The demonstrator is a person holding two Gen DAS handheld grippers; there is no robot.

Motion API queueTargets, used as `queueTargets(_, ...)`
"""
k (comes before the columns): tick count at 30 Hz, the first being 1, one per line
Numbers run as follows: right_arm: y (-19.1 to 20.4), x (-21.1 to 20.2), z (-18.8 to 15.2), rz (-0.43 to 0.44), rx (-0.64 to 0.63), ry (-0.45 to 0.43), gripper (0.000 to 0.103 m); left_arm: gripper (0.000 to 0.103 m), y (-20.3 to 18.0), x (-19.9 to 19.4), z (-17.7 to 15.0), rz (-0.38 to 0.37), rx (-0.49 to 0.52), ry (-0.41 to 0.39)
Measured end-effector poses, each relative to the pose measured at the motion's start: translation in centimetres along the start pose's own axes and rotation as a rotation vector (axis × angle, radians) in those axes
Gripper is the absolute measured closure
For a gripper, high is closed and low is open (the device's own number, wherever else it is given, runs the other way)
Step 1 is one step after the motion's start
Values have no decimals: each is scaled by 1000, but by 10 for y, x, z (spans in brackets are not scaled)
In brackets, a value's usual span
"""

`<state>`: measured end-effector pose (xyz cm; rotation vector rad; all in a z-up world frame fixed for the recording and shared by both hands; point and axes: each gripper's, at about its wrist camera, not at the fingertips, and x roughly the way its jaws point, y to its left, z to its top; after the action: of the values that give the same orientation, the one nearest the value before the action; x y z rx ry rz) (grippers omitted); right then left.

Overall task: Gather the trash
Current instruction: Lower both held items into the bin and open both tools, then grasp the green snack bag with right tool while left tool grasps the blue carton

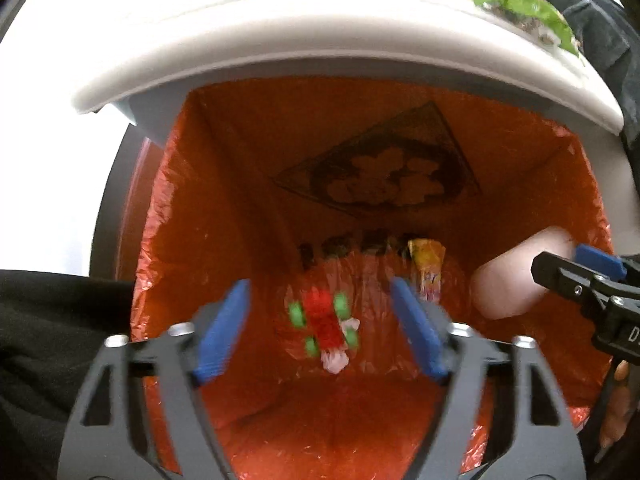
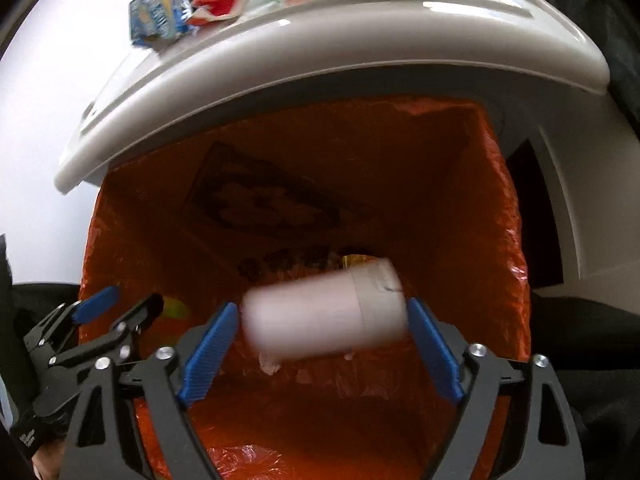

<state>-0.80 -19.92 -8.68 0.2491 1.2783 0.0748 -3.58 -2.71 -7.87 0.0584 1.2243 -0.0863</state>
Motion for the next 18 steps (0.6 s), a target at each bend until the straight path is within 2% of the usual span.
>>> queueTargets(8,-6,-11,1,11,26,-38,15,25,-9,-8,-1,26,61,-37)
queueTargets(12,-8,-22,5,17,37,-71,15,25,-8,-21,2,17,57,-78)
queueTargets(14,-7,-29,10,24,44,-99,15,25,-7,-30,5,2,49,-110)
queueTargets(18,-8,-57,25,46,29,-170,15,25,1,-71,17,-49,14,-264)
